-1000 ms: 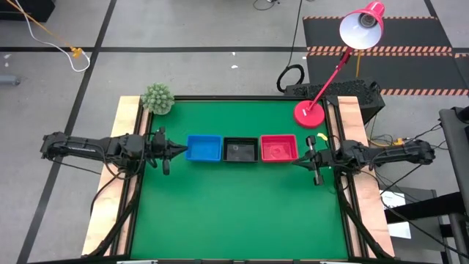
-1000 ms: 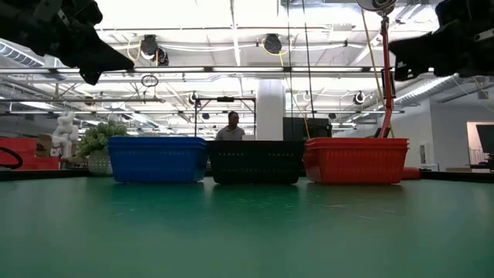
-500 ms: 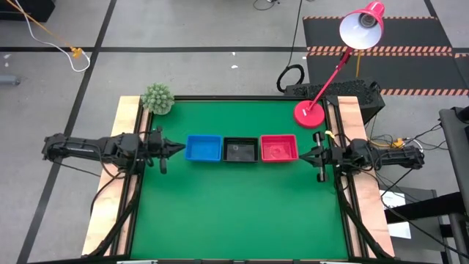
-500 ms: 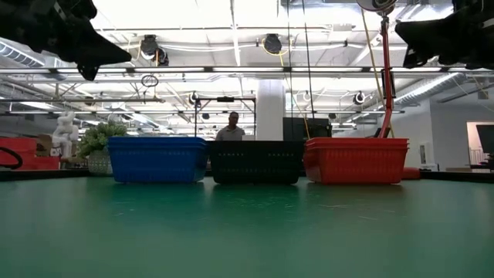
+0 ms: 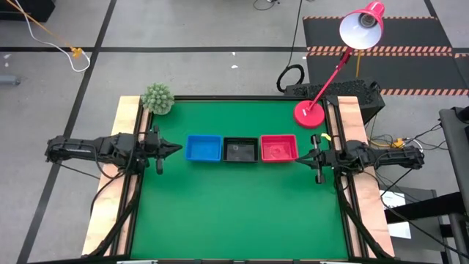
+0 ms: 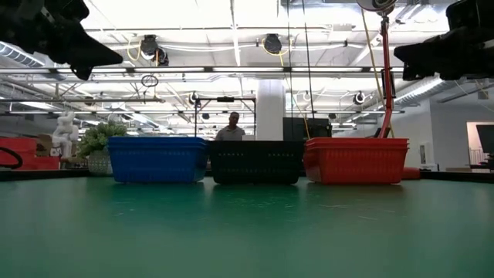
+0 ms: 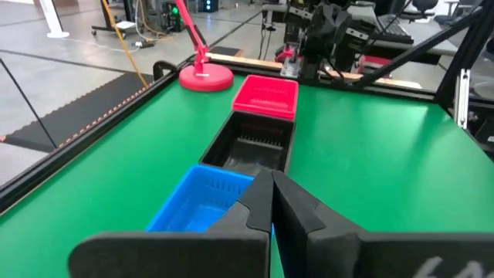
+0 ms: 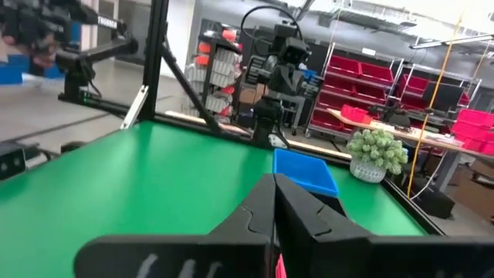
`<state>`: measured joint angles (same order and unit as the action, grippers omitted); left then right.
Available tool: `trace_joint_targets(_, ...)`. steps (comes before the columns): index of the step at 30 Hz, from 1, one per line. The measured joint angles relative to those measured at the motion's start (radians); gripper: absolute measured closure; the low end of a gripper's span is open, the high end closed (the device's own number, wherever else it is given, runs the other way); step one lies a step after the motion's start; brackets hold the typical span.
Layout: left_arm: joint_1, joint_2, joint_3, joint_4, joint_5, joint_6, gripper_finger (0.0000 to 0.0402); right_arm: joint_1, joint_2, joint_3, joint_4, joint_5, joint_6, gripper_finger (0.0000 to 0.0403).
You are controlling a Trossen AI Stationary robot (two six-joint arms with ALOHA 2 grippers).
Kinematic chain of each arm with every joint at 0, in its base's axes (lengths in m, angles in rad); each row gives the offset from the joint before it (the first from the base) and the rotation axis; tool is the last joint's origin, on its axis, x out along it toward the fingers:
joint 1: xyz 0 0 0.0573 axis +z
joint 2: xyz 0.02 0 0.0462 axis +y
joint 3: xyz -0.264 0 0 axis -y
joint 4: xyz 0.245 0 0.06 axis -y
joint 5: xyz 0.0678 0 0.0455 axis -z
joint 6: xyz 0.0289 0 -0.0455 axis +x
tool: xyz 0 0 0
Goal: Stack baskets by color
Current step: Return to Home Position
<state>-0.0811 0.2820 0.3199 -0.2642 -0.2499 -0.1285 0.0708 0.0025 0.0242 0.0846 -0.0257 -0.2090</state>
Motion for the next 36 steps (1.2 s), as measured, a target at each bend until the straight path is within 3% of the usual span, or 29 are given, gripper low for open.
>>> trace_joint_targets(13,0.000,-0.165,0.000,-0.133,0.010,0.019,0.0399,0.000,0.001,0.000,-0.072,0.028,0.040,0.0403)
trace_joint_targets(18,0.000,-0.247,-0.078,-0.129,0.019,0.018,0.0400,0.000,0.001,-0.001,-0.077,0.051,0.031,0.0403)
trace_joint_targets(24,0.000,-0.277,-0.232,0.041,0.065,-0.027,0.0400,0.000,0.001,-0.001,-0.076,0.051,0.029,0.0403)
trace_joint_targets(29,0.002,-0.267,-0.265,0.178,0.061,0.006,0.0399,0.000,0.002,-0.001,-0.035,0.055,0.029,0.0403)
trace_joint_targets(36,0.002,-0.266,-0.275,0.217,0.071,0.048,0.0398,0.000,0.002,-0.001,-0.013,0.054,0.029,0.0403)
